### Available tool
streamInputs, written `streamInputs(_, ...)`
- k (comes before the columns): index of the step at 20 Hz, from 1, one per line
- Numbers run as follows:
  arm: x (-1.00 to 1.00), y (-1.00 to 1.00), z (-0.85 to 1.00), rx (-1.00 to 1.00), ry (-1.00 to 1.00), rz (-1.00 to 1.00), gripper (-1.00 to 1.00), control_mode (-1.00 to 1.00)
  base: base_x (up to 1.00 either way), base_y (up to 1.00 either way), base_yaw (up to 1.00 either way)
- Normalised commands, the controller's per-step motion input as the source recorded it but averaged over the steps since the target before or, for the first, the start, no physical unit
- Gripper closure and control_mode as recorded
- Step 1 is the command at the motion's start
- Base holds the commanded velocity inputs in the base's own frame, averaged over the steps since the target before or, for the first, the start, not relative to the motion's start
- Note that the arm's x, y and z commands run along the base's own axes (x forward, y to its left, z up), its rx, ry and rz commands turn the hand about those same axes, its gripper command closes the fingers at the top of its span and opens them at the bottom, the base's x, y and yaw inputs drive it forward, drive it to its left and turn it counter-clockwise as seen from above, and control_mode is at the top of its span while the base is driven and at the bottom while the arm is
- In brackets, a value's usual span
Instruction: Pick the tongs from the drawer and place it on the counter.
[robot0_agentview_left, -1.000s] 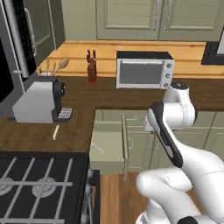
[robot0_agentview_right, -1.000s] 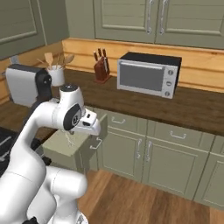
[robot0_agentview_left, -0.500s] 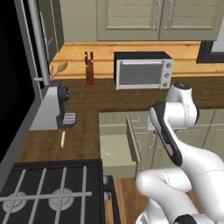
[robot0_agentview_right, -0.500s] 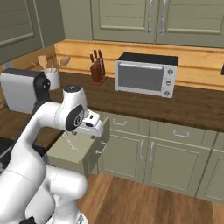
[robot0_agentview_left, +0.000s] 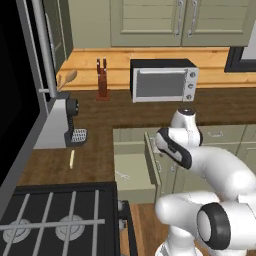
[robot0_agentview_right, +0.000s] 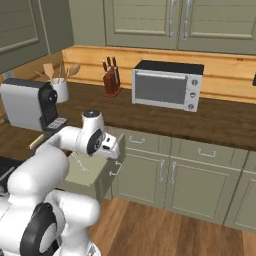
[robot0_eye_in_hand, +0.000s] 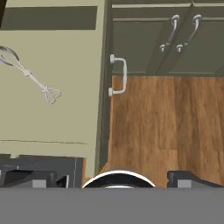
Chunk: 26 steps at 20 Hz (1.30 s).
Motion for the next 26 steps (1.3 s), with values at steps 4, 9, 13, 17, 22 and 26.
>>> streamInputs(4, 0.67, 0.19, -0.50, 0.00, 0.03, 0.00, -1.00, -1.00, 0.00, 0.00, 0.00)
streamInputs(9, 0.70, 0.17, -0.77, -0.03, 0.00, 0.00, -1.00, -1.00, 0.00, 0.00, 0.00)
streamInputs(13, 0.68, 0.00, -0.55, -0.01, 0.04, 0.00, -1.00, -1.00, 0.00, 0.00, 0.00)
streamInputs(17, 0.51, 0.00, -0.64, 0.00, 0.05, 0.00, -1.00, -1.00, 0.00, 0.00, 0.00)
streamInputs(22, 0.38, -0.01, -0.66, -0.02, 0.06, 0.00, -1.00, -1.00, 0.00, 0.00, 0.00)
streamInputs(26, 0.06, -0.57, -0.44, 0.00, 0.01, 0.00, -1.00, -1.00, 0.00, 0.00, 0.00)
